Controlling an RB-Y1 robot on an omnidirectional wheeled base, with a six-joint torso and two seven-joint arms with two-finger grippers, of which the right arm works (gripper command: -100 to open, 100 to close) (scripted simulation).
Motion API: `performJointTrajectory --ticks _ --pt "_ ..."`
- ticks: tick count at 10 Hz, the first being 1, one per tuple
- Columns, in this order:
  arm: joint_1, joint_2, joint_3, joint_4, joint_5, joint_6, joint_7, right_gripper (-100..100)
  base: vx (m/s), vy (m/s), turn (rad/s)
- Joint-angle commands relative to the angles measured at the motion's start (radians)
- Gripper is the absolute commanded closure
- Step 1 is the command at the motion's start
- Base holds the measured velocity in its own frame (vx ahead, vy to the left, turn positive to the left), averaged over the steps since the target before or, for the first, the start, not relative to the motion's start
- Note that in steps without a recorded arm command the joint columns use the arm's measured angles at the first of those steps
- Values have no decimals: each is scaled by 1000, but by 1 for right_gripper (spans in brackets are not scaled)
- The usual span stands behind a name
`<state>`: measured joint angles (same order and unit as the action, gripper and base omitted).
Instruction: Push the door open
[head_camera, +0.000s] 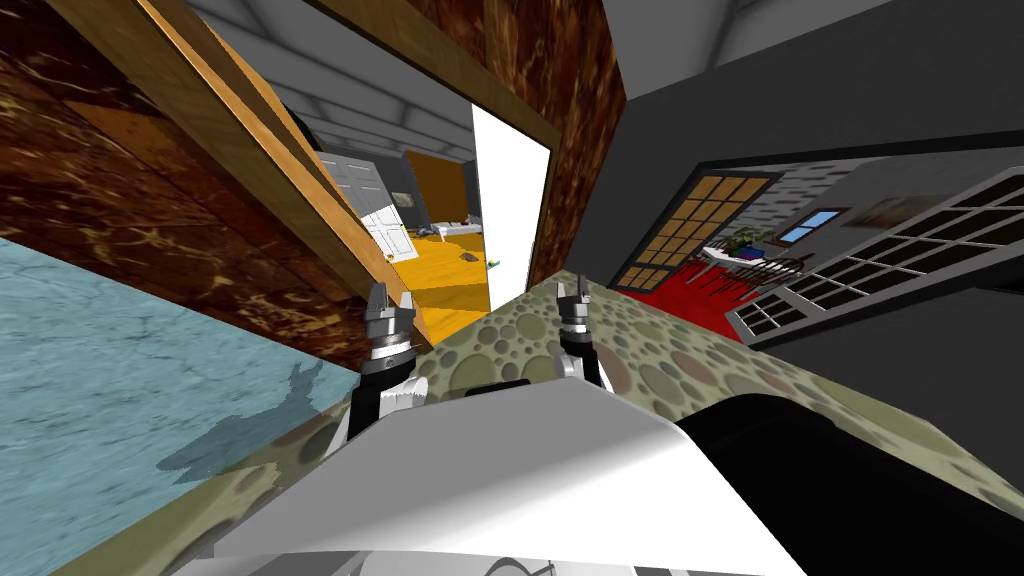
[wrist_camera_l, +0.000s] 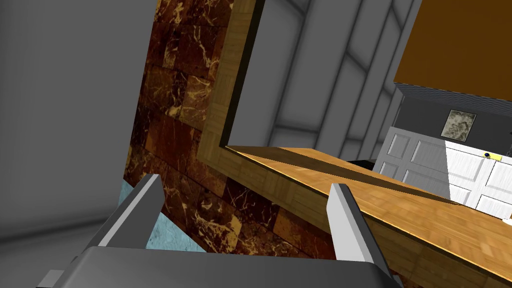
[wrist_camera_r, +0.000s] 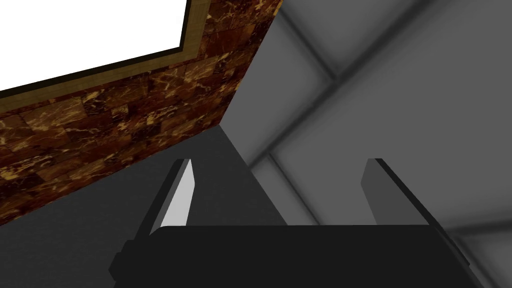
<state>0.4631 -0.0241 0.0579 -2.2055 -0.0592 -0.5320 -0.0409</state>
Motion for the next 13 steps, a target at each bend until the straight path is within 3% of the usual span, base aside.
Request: performJointTrajectory --ticks 1,13 --pt "-13 -6 1 34 2 -10 1 -100 81 -9 30" --pt "-111 -56 16 297 18 -50 9 -100 114 -33 55"
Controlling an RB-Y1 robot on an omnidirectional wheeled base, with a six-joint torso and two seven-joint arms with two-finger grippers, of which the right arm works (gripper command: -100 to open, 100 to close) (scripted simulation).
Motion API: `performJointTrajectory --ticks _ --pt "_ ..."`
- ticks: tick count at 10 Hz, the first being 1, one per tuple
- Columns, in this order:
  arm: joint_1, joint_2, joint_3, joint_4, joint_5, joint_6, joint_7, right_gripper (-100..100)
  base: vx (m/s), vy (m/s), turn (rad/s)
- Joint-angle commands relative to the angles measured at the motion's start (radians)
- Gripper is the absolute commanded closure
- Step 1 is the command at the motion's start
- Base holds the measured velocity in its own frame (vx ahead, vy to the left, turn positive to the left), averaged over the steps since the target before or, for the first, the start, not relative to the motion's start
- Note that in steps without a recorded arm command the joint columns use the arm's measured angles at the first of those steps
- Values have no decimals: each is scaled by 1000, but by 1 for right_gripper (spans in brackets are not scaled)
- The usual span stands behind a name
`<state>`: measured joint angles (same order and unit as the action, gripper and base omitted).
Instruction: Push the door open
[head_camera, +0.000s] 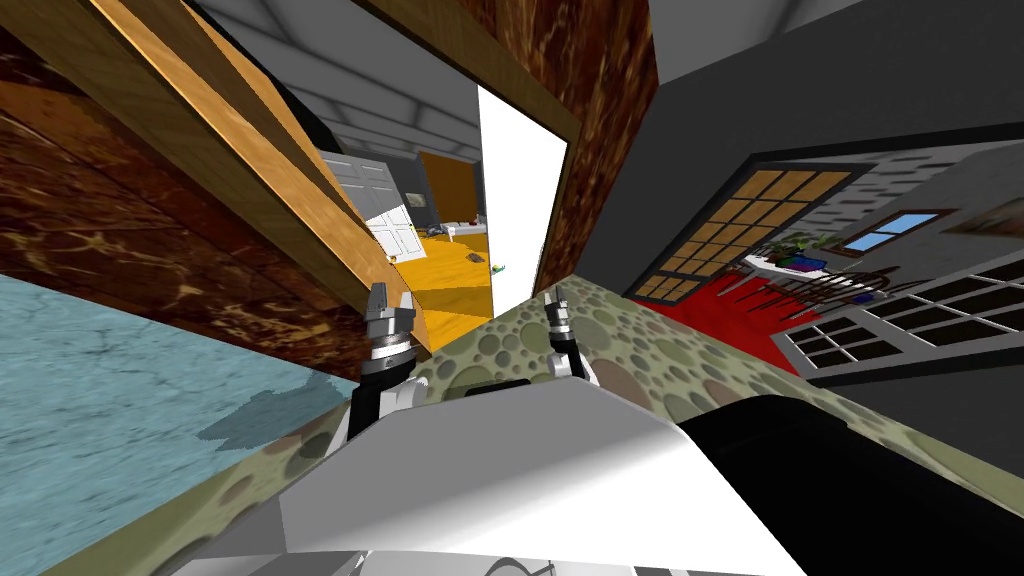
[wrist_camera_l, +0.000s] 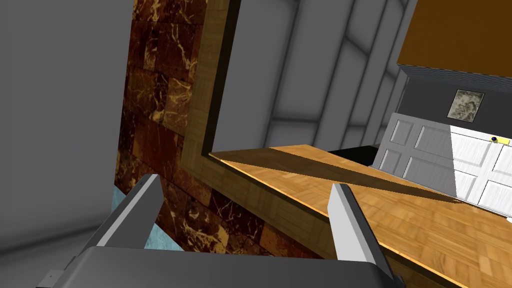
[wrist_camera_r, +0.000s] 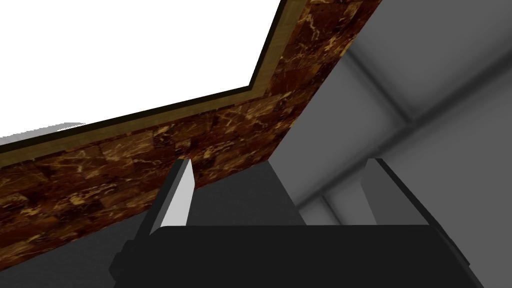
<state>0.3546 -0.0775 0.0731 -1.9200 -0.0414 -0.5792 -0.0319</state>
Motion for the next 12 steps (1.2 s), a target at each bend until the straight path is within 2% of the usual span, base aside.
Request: performJointTrajectory --ticks 1,12 --pt "-10 -5 2 32 2 -6 0 -100 93 -25 55" --pt "-97 -22 16 264 17 -42 8 -100 96 -35 53"
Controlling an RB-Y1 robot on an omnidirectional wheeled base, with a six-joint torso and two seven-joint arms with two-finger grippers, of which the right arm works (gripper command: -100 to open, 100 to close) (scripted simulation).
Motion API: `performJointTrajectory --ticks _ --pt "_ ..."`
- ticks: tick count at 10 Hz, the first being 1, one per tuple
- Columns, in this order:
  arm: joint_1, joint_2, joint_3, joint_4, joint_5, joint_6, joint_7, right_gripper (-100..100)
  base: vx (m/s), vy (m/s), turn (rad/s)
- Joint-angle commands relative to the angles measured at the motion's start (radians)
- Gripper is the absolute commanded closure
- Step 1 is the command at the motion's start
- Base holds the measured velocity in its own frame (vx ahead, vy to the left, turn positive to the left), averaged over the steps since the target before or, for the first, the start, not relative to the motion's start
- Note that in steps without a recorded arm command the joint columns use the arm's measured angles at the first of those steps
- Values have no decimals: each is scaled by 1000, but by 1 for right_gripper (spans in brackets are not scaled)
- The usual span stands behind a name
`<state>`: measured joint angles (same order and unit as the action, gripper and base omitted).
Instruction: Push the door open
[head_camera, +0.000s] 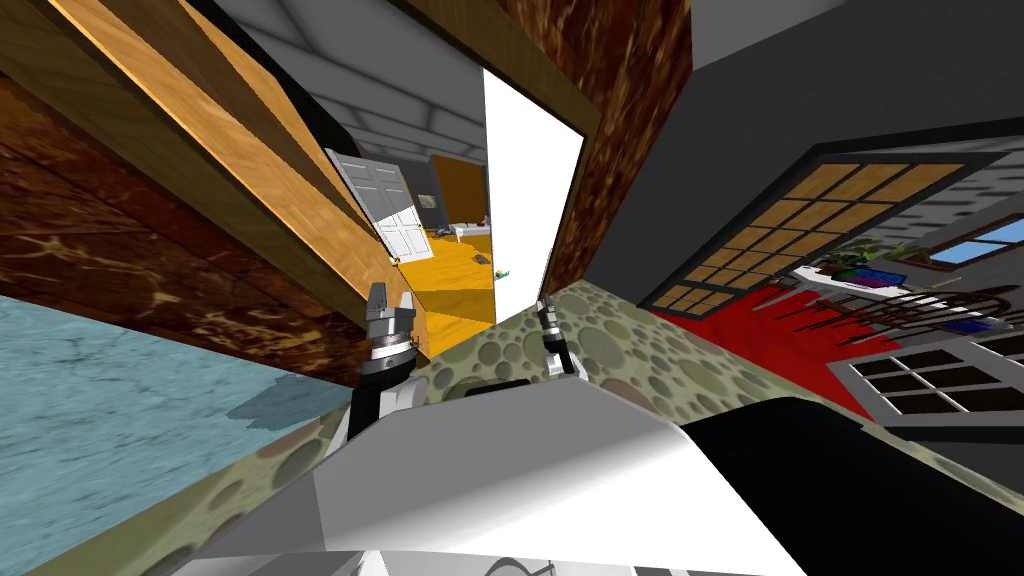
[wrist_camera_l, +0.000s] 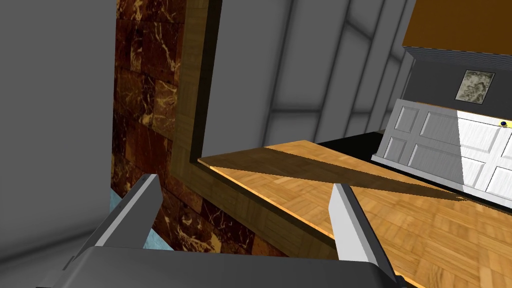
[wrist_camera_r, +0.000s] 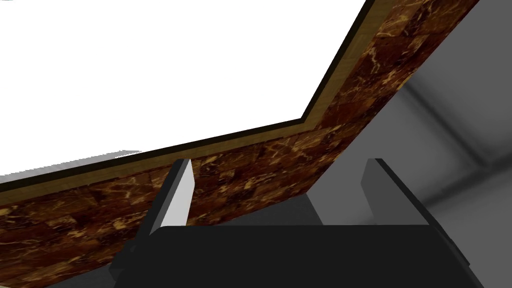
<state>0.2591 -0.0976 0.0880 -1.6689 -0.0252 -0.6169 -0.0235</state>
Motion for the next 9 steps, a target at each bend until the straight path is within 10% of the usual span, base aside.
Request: performJointTrajectory --ticks 1,9 --pt "-10 -3 2 35 2 -8 0 -100 98 -28 59" --pt "-76 -3 13 211 13 -35 5 -100 92 -45 57"
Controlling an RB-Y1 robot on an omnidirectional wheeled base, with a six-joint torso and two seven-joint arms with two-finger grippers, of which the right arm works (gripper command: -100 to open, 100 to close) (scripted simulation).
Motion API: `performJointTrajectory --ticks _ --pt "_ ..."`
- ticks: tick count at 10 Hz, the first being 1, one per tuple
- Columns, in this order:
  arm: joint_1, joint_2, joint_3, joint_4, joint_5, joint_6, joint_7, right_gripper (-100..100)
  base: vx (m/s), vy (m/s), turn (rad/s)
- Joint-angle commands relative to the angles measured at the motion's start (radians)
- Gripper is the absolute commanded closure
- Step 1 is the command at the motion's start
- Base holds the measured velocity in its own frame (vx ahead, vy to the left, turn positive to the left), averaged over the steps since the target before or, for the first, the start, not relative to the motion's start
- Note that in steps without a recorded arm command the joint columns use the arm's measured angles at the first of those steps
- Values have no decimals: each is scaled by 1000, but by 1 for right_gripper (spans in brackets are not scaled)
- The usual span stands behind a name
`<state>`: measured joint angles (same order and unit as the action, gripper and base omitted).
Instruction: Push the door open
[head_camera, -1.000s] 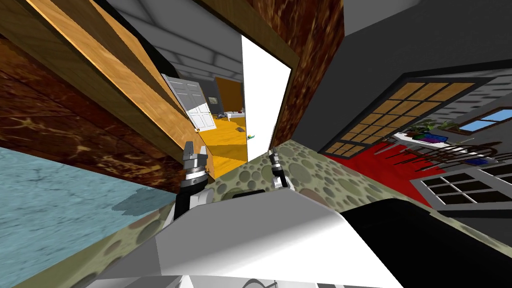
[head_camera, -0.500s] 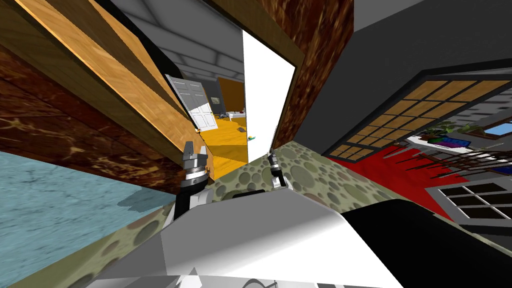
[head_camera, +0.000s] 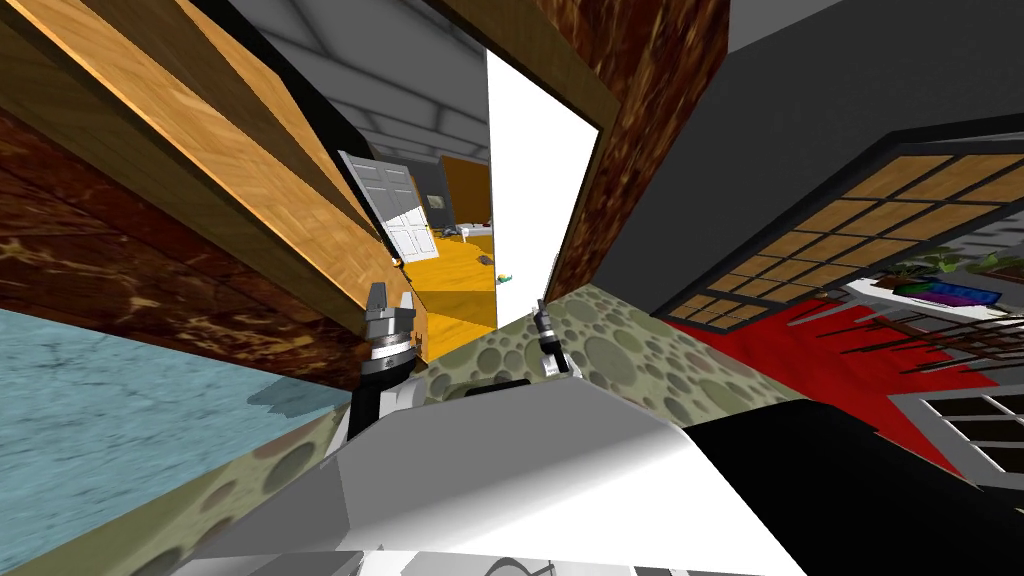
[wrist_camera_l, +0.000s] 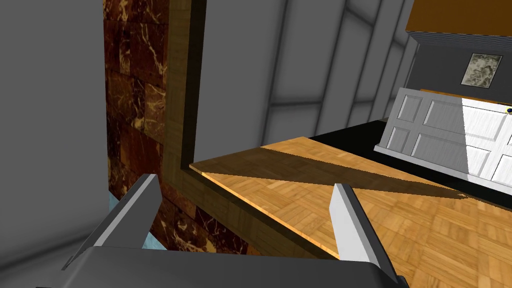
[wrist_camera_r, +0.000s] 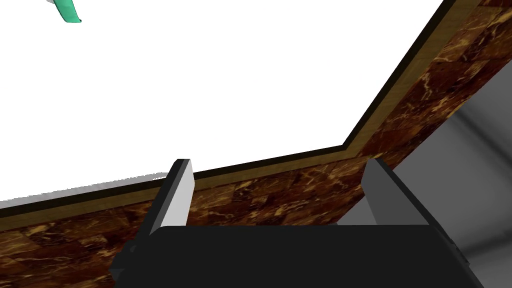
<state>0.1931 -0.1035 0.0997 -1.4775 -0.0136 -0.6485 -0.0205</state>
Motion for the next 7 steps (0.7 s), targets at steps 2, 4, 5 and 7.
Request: performJointTrajectory --ticks 2,4,5,7 --pt "-26 4 3 64 4 -10 4 -100 89 -39 47" --pt "-42 6 6 107 7 -17 5 -100 102 -53 57" --pt "-50 7 7 129 8 -20 6 -100 90 -48 59" --pt "-58 9 9 150 10 -24 7 -100 70 -41 37"
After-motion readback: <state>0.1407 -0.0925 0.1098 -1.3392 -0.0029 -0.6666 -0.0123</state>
